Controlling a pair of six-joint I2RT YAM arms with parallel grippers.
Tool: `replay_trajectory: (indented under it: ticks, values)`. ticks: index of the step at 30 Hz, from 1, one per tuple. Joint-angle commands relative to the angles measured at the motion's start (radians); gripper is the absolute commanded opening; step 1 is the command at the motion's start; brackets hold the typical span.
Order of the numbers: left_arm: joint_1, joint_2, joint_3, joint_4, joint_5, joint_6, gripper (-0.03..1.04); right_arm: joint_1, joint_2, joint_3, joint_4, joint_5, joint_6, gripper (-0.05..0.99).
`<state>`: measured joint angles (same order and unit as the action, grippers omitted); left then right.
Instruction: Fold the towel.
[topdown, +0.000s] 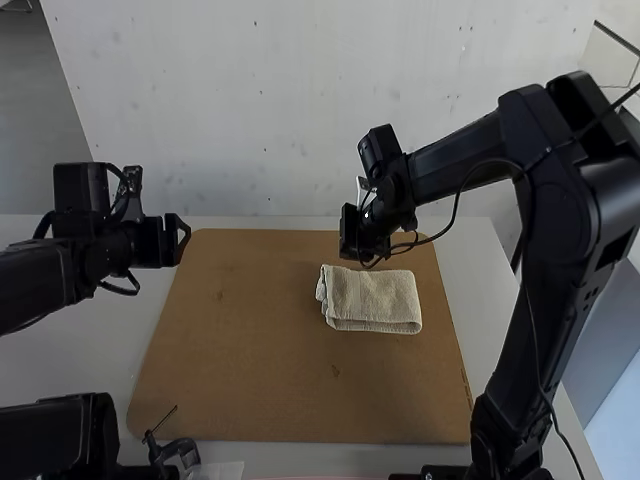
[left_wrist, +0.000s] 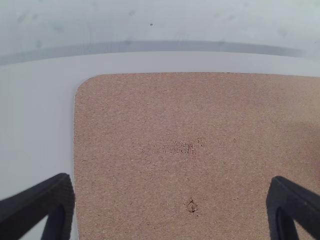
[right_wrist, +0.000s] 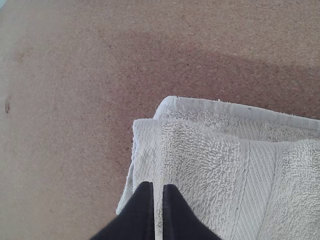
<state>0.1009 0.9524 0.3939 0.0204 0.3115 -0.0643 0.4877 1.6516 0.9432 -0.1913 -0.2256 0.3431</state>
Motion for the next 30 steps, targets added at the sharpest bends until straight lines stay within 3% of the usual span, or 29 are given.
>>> replay_trajectory:
  ticks: [1,21,26,30]
  values:
    - [0.008,-0.010,-0.018,0.010,0.011,0.012,0.84,0.022,0.040,-0.006,0.010,0.017,-0.021,0.02]
    - [0.037,-0.015,-0.013,0.010,0.028,0.018,0.84,0.069,0.277,0.002,0.148,0.035,0.005,0.02]
    - [0.056,-0.015,-0.018,0.010,0.040,0.021,0.84,0.065,0.264,-0.021,0.262,-0.006,0.071,0.02]
    - [0.057,-0.017,-0.018,0.010,0.041,0.021,0.84,0.060,0.263,-0.026,0.263,-0.008,0.077,0.02]
